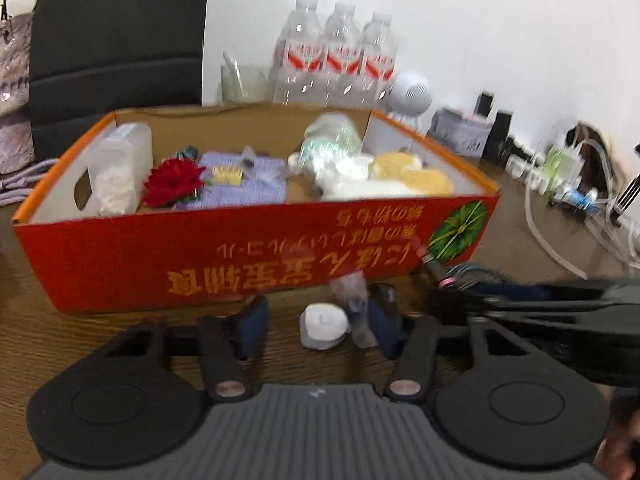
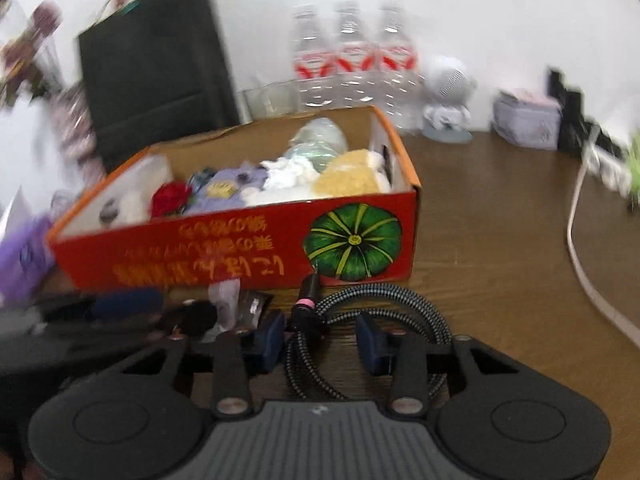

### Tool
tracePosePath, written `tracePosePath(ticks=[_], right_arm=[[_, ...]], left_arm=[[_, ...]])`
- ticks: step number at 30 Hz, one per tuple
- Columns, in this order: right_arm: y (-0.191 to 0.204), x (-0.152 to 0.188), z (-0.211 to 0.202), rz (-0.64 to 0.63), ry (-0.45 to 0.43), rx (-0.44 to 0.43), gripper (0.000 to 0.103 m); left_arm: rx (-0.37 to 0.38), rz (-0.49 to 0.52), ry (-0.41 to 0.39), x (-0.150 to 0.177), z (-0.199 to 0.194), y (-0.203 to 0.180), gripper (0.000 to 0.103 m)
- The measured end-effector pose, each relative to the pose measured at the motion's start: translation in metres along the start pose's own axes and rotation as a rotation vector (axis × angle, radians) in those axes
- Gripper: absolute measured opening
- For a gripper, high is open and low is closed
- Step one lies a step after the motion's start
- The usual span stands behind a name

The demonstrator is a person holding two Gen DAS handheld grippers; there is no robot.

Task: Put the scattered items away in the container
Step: 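Grasp the white round cap with the left tool while the right tool grasps the black cable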

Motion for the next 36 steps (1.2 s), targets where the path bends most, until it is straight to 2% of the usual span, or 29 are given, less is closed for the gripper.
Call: tracePosePath(ticks=[2, 3, 5, 8, 9, 10, 12, 13, 14, 15, 16, 18, 19, 20, 22, 24, 26, 27, 29, 30, 31, 33, 35, 36], right_arm=[[-0.003, -0.004, -0.01, -0.003, -0.023, 0.008, 0.039], [-0.005, -0.006, -0.016, 0.015, -0.037, -0.005, 0.04], [-0.002, -0.009, -0.015, 0.034, -0.019, -0.019, 0.04], [0.009, -0.002, -0.001, -0.053, 0.025, 0.086, 0.037], [0.013, 0.0, 0.002, -0.082, 0.012, 0.102, 0.026], [0.018, 0.003, 0.003, -0.117, 0.008, 0.118, 0.02], [0.025, 0.003, -0.007, -0.132, -0.01, 0.098, 0.017], [0.027, 0.0, -0.016, -0.104, -0.024, 0.047, 0.017], [0.029, -0.003, -0.03, -0.056, -0.046, -0.04, 0.017], [0.027, -0.007, -0.047, 0.024, -0.071, -0.177, 0.017], [0.022, -0.011, -0.062, 0.147, -0.075, -0.361, 0.017], [0.004, -0.007, -0.077, 0.413, -0.026, -0.693, 0.017], [-0.006, 0.0, -0.078, 0.494, 0.002, -0.779, 0.018], [-0.013, 0.009, -0.074, 0.521, 0.033, -0.787, 0.018], [-0.031, 0.029, -0.059, 0.553, 0.092, -0.677, 0.027], [-0.044, 0.041, -0.058, 0.573, 0.089, -0.635, 0.021], [-0.05, 0.051, -0.062, 0.508, 0.088, -0.505, 0.021], [-0.051, 0.054, -0.065, 0.488, 0.083, -0.467, 0.021], [-0.049, 0.057, -0.073, 0.469, 0.075, -0.472, 0.021], [-0.045, 0.057, -0.076, 0.439, 0.075, -0.445, 0.021], [-0.039, 0.057, -0.08, 0.383, 0.076, -0.381, 0.023], [-0.023, 0.057, -0.08, 0.273, 0.084, -0.289, 0.037], [-0.008, 0.059, -0.079, 0.195, 0.084, -0.232, 0.045], [-0.001, 0.058, -0.076, 0.173, 0.075, -0.212, 0.046]], left_arm=[[0.002, 0.0, -0.01, 0.0, 0.0, 0.0, 0.037], [0.007, -0.001, -0.009, 0.001, -0.001, 0.0, 0.027], [0.013, -0.001, -0.009, 0.002, -0.003, 0.001, 0.027], [0.008, 0.016, -0.013, 0.004, -0.005, -0.001, 0.026], [0.005, 0.022, -0.014, 0.005, -0.006, -0.001, 0.026], [0.005, 0.022, -0.012, 0.005, -0.008, -0.001, 0.026], [0.005, -0.004, -0.007, 0.006, -0.012, 0.004, 0.026], [-0.004, -0.022, -0.006, 0.006, -0.015, 0.007, 0.026], [-0.016, -0.04, -0.008, 0.005, -0.02, 0.012, 0.026], [-0.025, -0.054, -0.014, 0.005, -0.026, 0.016, 0.026], [-0.033, -0.067, -0.024, 0.006, -0.035, 0.02, 0.026], [-0.053, -0.086, -0.05, 0.009, -0.056, 0.027, 0.026], [-0.069, -0.096, -0.061, 0.012, -0.067, 0.031, 0.026], [-0.085, -0.112, -0.075, 0.016, -0.08, 0.036, 0.026], [-0.094, -0.138, -0.088, 0.026, -0.099, 0.04, 0.026], [-0.103, -0.138, -0.088, 0.035, -0.112, 0.036, 0.026], [-0.108, -0.117, -0.082, 0.046, -0.122, 0.029, 0.026], [-0.103, -0.115, -0.08, 0.052, -0.127, 0.025, 0.026], [-0.088, -0.118, -0.064, 0.061, -0.128, 0.019, 0.026], [-0.092, -0.12, -0.055, 0.064, -0.128, 0.017, 0.026], [-0.096, -0.119, -0.046, 0.067, -0.128, 0.016, 0.026], [-0.1, -0.112, -0.035, 0.07, -0.127, 0.013, 0.027], [-0.116, -0.101, -0.035, 0.071, -0.126, 0.012, 0.027], [-0.127, -0.091, -0.036, 0.071, -0.125, 0.011, 0.027]])
Point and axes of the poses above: each gripper's, at about its wrist camera, not at the fingertips, and z roughly the way its jaws point, y to its left, x to its underside, the point moved 6 cm from there along z, roughly the way its jaws point, and after that the axes turned 4 degrees about x, right-handed, at the moved point
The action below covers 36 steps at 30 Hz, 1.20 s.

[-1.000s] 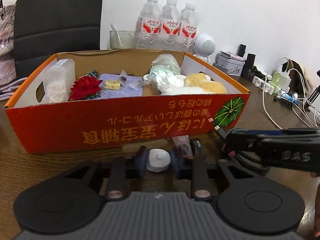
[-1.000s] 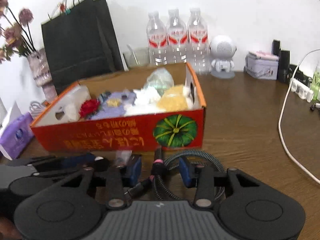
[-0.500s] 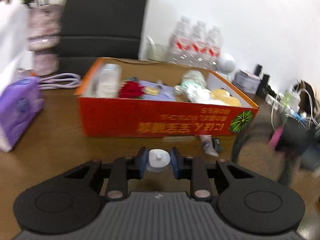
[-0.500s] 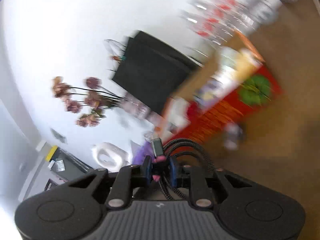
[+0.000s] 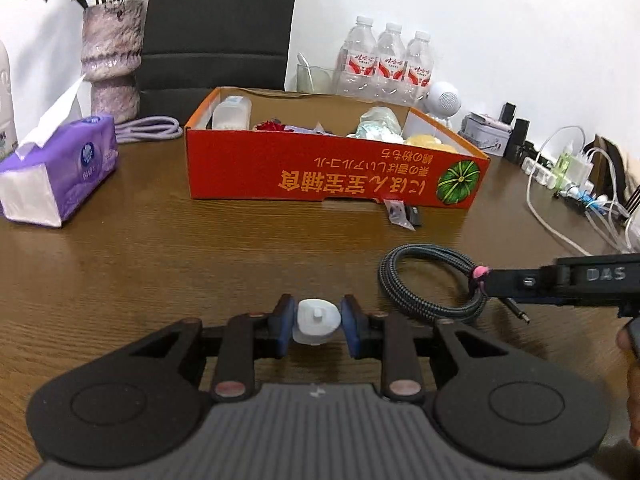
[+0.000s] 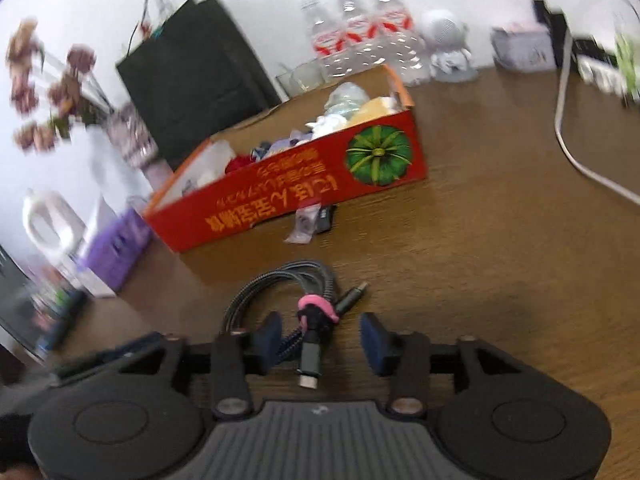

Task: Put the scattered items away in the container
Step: 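Grasp the white round cap with the left tool while the right tool grasps the black cable, then carry the white cap and coiled cable into the box and open both tools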

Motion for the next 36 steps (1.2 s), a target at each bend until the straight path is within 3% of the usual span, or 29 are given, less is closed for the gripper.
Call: tracePosePath(ticks=[4, 5, 8, 10, 12, 18, 25, 29, 33, 36], right_arm=[[0.015, -0.006, 0.02, -0.072, -0.032, 0.112, 0.044], [0.019, -0.006, 0.023, -0.115, -0.033, 0.144, 0.04], [0.033, -0.001, 0.032, -0.267, -0.052, 0.237, 0.025], [0.041, 0.005, 0.032, -0.335, -0.078, 0.271, 0.022], [0.044, 0.008, 0.029, -0.326, -0.082, 0.244, 0.021], [0.041, 0.009, -0.01, -0.225, -0.154, 0.145, 0.021], [0.036, 0.05, -0.083, -0.216, -0.283, 0.15, 0.021], [0.043, 0.068, -0.104, -0.237, -0.308, 0.15, 0.022], [0.05, 0.043, -0.1, -0.258, -0.321, 0.137, 0.022], [0.063, -0.014, -0.087, -0.286, -0.365, 0.11, 0.022]], left_arm=[[-0.022, 0.016, 0.009, 0.003, 0.0, 0.001, 0.043], [-0.017, 0.016, 0.009, 0.005, -0.001, 0.001, 0.049], [-0.023, 0.006, 0.031, 0.007, 0.002, 0.003, 0.051], [-0.028, 0.009, 0.03, 0.008, 0.004, 0.003, 0.049], [-0.031, 0.021, 0.021, 0.008, 0.006, 0.0, 0.029], [-0.042, 0.006, -0.007, 0.015, -0.009, -0.005, 0.028], [-0.019, 0.019, -0.244, 0.034, -0.103, -0.035, 0.028], [0.0, -0.015, -0.261, 0.041, -0.127, -0.039, 0.028], [0.006, -0.005, -0.293, 0.011, -0.122, -0.034, 0.028], [0.011, 0.008, -0.344, -0.042, -0.108, -0.023, 0.028]])
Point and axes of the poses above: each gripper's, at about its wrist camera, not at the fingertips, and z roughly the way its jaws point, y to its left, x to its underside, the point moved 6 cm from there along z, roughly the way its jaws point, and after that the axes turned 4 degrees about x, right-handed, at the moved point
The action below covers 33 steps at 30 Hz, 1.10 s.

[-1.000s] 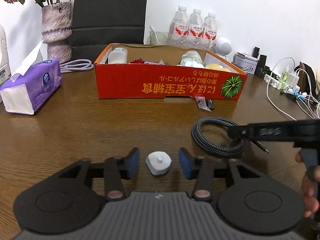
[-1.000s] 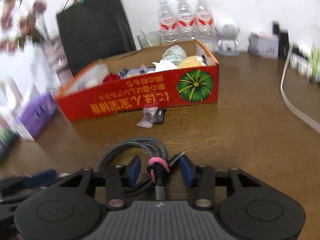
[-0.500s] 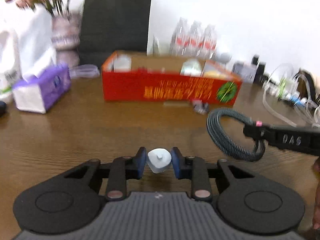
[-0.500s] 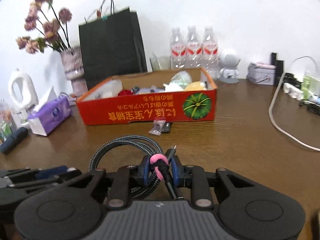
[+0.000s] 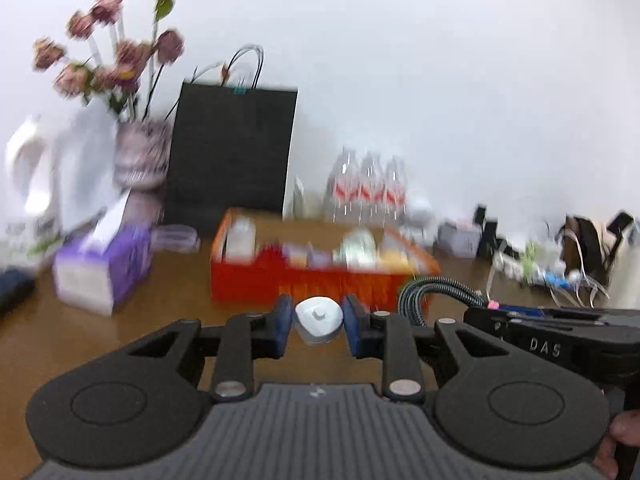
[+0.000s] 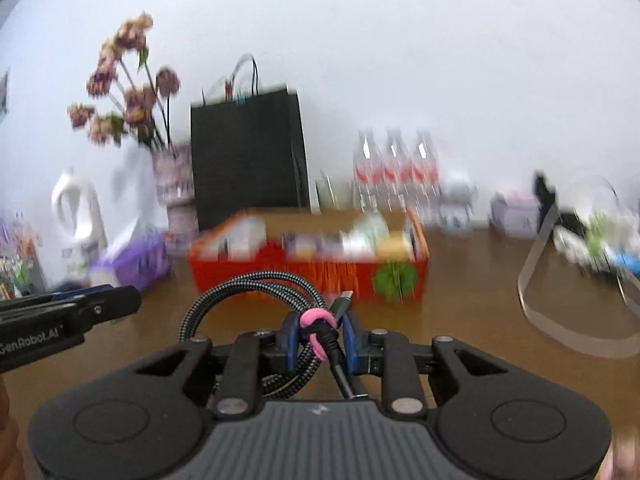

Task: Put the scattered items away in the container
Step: 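Carry the white cap and coiled cable into the box and open both tools, then withdraw both tools from the box back over the table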

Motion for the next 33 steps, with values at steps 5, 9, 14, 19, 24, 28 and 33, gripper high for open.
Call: tracePosePath(ticks=[5, 9, 14, 19, 24, 28, 33], right_arm=[[0.016, -0.085, 0.104, -0.148, 0.053, -0.076, 0.022], [0.026, -0.111, 0.218, -0.225, 0.241, -0.063, 0.021], [0.034, -0.086, 0.302, -0.187, 0.439, -0.052, 0.022], [0.048, -0.05, 0.319, -0.235, 0.573, -0.158, 0.021], [0.029, -0.067, 0.297, -0.177, 0.598, -0.203, 0.045], [0.002, -0.096, 0.283, -0.091, 0.533, -0.16, 0.068], [-0.011, -0.099, 0.265, -0.045, 0.516, -0.138, 0.073]], left_arm=[[0.063, -0.016, 0.033, -0.088, 0.099, 0.021, 0.028], [0.038, 0.007, 0.138, -0.114, 0.188, 0.043, 0.028], [-0.01, 0.005, 0.342, -0.08, 0.268, 0.071, 0.028], [0.011, -0.018, 0.44, -0.042, 0.282, 0.083, 0.029], [0.015, -0.043, 0.466, -0.038, 0.282, 0.09, 0.029], [0.036, -0.045, 0.556, -0.029, 0.292, 0.083, 0.06], [0.02, -0.024, 0.563, -0.027, 0.284, 0.075, 0.073]])
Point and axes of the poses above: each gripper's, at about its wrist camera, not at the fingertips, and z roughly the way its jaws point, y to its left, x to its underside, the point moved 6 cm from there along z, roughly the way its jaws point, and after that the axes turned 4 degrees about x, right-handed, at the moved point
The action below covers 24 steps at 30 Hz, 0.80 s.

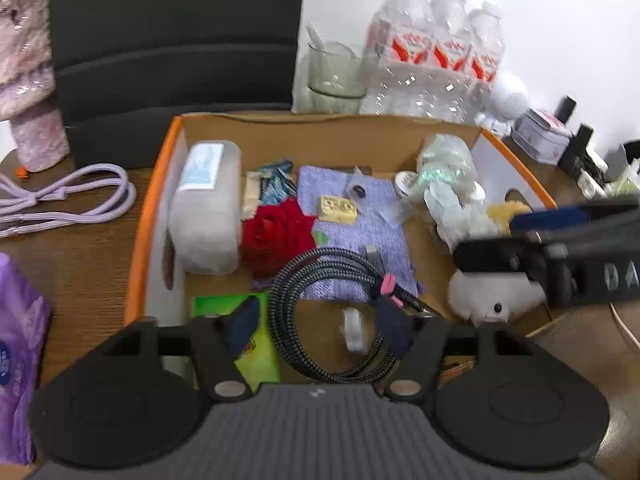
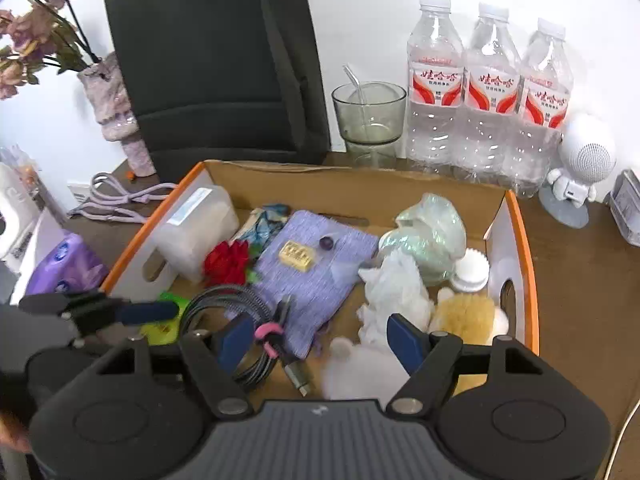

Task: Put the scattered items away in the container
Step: 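Withdraw both tools from the box back over the table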

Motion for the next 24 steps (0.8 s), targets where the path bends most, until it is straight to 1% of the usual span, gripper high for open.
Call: tracePosePath(ticks=[2, 4, 6, 8, 9, 10, 11, 12, 13, 14, 15, 16, 17, 20, 21, 22, 23, 24], right_arm=[[-0.001, 0.003, -0.007, 0.002, 0.004, 0.003, 0.073], [-0.003, 0.003, -0.016, 0.005, 0.01, 0.025, 0.073], [-0.005, 0.002, -0.027, 0.017, 0.0, 0.047, 0.075], [-0.005, 0.006, -0.043, 0.023, -0.028, 0.062, 0.078], [-0.003, 0.01, -0.052, 0.02, -0.058, 0.07, 0.079], [-0.001, 0.015, -0.063, 0.014, -0.111, 0.075, 0.079], [0.002, 0.018, -0.072, 0.011, -0.185, 0.075, 0.079], [0.004, 0.024, -0.085, 0.012, -0.289, 0.071, 0.081], [0.006, 0.033, -0.098, 0.015, -0.39, 0.063, 0.083], [0.008, 0.042, -0.108, 0.021, -0.464, 0.05, 0.086], [0.01, 0.051, -0.114, 0.028, -0.517, 0.037, 0.087], [0.012, 0.06, -0.118, 0.034, -0.548, 0.039, 0.087], [0.014, 0.066, -0.12, 0.035, -0.558, 0.054, 0.087], [0.02, 0.09, -0.132, 0.036, -0.587, 0.119, 0.087], [0.021, 0.102, -0.142, 0.06, -0.595, 0.136, 0.087], [0.023, 0.119, -0.152, 0.092, -0.61, 0.133, 0.087], [0.026, 0.139, -0.162, 0.106, -0.613, 0.11, 0.087], [0.029, 0.16, -0.17, 0.115, -0.609, 0.094, 0.087]], left_arm=[[0.001, -0.03, -0.006, -0.004, -0.011, 0.001, 0.08], [-0.027, -0.047, -0.018, -0.011, -0.026, 0.002, 0.082], [-0.05, -0.068, -0.031, -0.014, -0.043, 0.001, 0.096], [-0.065, -0.086, -0.065, -0.013, -0.06, -0.002, 0.099], [-0.08, -0.088, -0.087, -0.01, -0.067, -0.004, 0.1], [-0.104, -0.086, -0.119, -0.007, -0.075, -0.007, 0.101], [-0.131, -0.081, -0.177, -0.001, -0.085, -0.012, 0.103], [-0.148, -0.071, -0.268, 0.007, -0.098, -0.017, 0.103], [-0.148, -0.057, -0.38, 0.019, -0.112, -0.024, 0.103], [-0.134, -0.044, -0.485, 0.031, -0.123, -0.031, 0.103], [-0.13, -0.035, -0.556, 0.043, -0.132, -0.037, 0.103], [-0.141, -0.032, -0.584, 0.051, -0.136, -0.04, 0.103], [-0.155, -0.038, -0.603, 0.06, -0.14, -0.043, 0.103], [-0.148, -0.078, -0.623, 0.079, -0.153, -0.046, 0.103], [-0.164, -0.089, -0.622, 0.087, -0.16, -0.047, 0.103], [-0.181, -0.09, -0.625, 0.099, -0.169, -0.048, 0.103], [-0.192, -0.076, -0.625, 0.117, -0.18, -0.052, 0.103], [-0.19, -0.062, -0.617, 0.135, -0.188, -0.055, 0.103]])
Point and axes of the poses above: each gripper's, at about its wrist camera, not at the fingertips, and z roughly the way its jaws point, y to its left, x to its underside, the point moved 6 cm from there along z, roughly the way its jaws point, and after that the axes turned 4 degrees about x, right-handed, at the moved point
